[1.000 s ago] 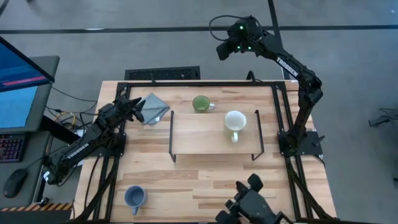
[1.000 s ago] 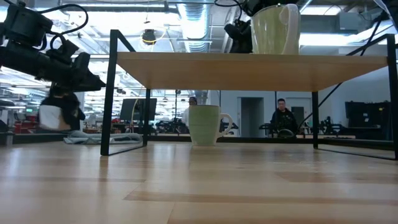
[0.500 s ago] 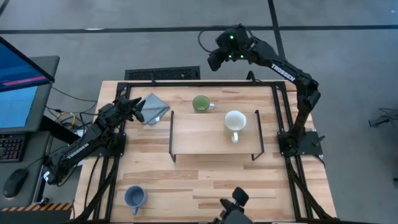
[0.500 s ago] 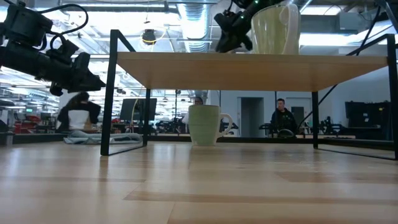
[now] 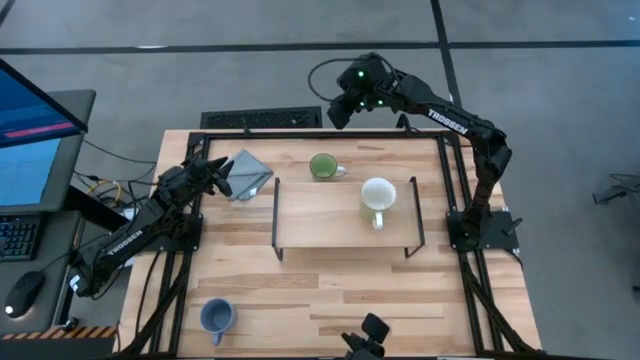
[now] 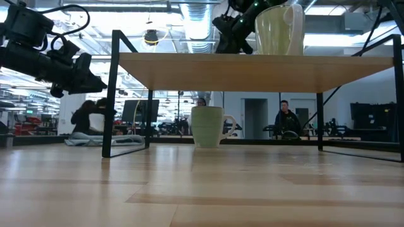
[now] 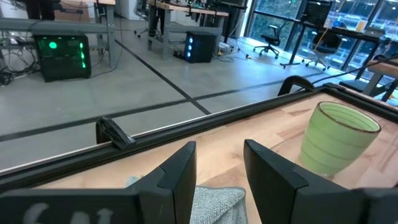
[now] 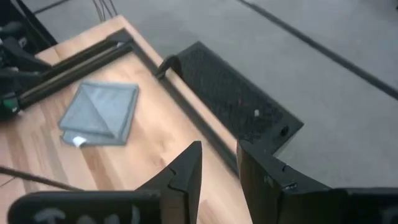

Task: Stack small to large cups/mugs on shelf
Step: Put the green mug on the shelf

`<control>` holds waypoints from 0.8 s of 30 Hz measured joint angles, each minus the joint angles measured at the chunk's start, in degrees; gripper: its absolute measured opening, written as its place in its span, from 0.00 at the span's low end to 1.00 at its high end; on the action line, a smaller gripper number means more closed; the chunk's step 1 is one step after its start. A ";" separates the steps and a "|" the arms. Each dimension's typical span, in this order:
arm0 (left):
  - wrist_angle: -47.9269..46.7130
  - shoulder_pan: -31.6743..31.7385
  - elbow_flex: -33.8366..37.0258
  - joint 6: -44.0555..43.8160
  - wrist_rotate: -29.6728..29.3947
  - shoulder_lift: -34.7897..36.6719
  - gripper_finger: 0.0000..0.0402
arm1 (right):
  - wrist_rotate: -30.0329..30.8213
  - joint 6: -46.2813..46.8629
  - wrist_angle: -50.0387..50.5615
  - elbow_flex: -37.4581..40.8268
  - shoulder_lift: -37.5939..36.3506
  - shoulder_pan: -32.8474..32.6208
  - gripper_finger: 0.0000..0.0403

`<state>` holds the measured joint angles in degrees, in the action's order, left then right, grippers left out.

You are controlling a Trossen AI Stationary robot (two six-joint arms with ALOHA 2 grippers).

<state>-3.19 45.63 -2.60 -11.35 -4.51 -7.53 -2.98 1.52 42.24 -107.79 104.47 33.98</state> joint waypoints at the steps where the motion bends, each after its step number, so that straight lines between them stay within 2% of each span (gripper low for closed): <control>1: -0.17 0.00 -0.05 -0.02 0.02 0.02 0.31 | 0.00 0.51 0.08 0.00 0.00 -0.21 0.31; 14: -0.53 0.00 -0.07 0.08 0.04 0.00 0.31 | 0.05 1.43 -1.51 -0.02 -0.07 -3.34 0.32; 24: -0.64 0.00 -0.07 -0.36 0.04 0.02 0.31 | 0.08 1.95 -2.19 -0.04 -0.09 -3.94 0.45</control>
<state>-3.84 45.63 -2.68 -11.70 -4.47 -7.51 -2.90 3.46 40.05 -107.83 104.38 30.04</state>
